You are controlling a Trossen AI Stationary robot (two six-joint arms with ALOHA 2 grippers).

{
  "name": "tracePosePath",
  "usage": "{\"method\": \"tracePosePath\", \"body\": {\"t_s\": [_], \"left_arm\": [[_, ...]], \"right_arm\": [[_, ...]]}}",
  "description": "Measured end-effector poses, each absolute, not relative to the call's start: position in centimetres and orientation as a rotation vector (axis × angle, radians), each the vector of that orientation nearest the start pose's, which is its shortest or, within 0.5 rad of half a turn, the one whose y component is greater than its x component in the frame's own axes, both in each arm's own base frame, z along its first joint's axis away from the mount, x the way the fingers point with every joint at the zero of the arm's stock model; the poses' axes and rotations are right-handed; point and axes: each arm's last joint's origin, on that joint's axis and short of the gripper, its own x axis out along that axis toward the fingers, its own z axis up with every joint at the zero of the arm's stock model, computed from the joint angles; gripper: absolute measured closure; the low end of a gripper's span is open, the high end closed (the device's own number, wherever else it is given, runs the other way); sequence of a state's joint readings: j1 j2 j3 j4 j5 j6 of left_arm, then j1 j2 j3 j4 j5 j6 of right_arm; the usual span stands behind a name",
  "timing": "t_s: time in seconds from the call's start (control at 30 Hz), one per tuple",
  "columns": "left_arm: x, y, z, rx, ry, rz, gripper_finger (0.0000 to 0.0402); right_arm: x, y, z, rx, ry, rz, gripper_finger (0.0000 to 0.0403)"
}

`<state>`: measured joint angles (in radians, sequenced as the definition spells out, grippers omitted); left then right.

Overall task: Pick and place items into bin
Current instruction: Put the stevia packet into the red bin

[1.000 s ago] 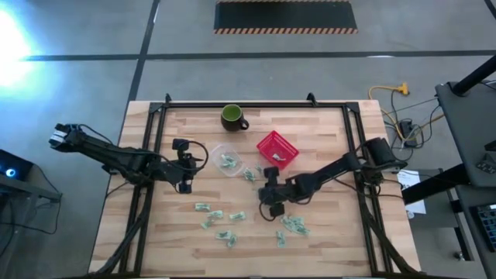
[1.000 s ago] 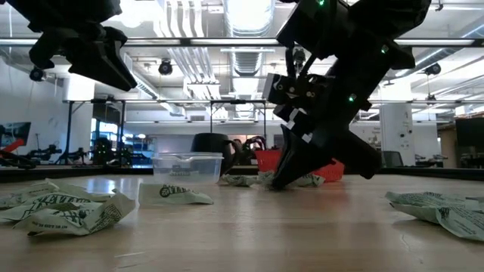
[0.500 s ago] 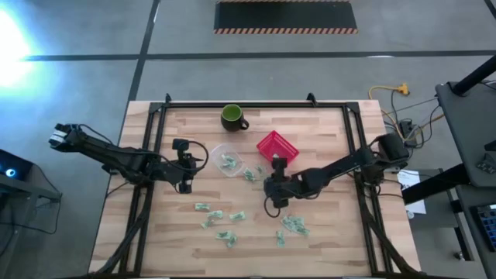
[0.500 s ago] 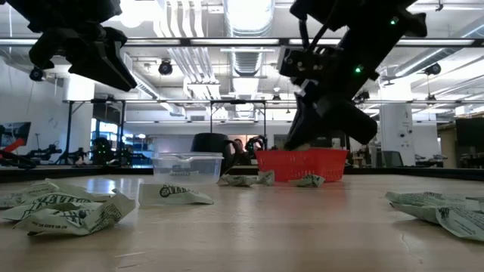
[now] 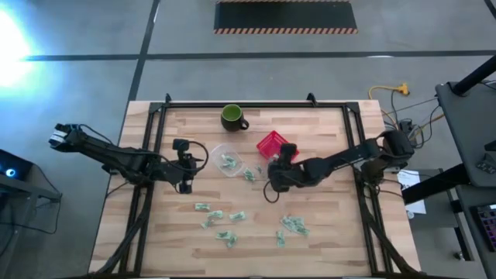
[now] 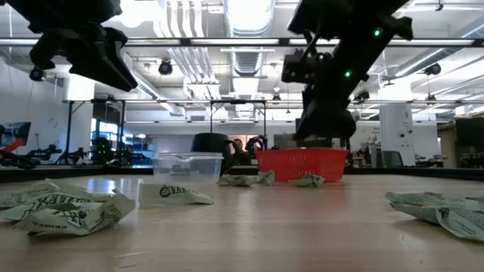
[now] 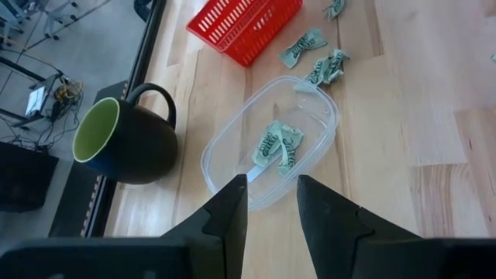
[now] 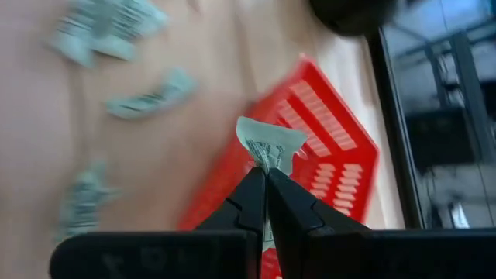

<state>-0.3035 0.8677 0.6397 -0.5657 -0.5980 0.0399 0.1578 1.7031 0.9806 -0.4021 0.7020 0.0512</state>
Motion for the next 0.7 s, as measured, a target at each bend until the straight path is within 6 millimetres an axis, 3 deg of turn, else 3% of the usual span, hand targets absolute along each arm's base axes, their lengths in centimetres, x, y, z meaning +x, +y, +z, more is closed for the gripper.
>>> {"method": "tracePosePath", "body": {"t_s": [0.3, 0.5, 0.7], "left_arm": [[16.4, -3.4, 24.2, 0.399, 0.713, 0.258, 0.0304], [16.4, -3.4, 24.2, 0.399, 0.711, 0.258, 0.0304], [16.4, -3.4, 24.2, 0.399, 0.711, 0.258, 0.0304]], "right_arm": [[30.8, -0.1, 15.6, -0.297, 1.051, -0.666, 0.0394], [30.6, -0.5, 15.3, -0.272, 1.054, -0.689, 0.0383], [30.6, -0.4, 15.3, -0.265, 1.051, -0.689, 0.0341]]}}
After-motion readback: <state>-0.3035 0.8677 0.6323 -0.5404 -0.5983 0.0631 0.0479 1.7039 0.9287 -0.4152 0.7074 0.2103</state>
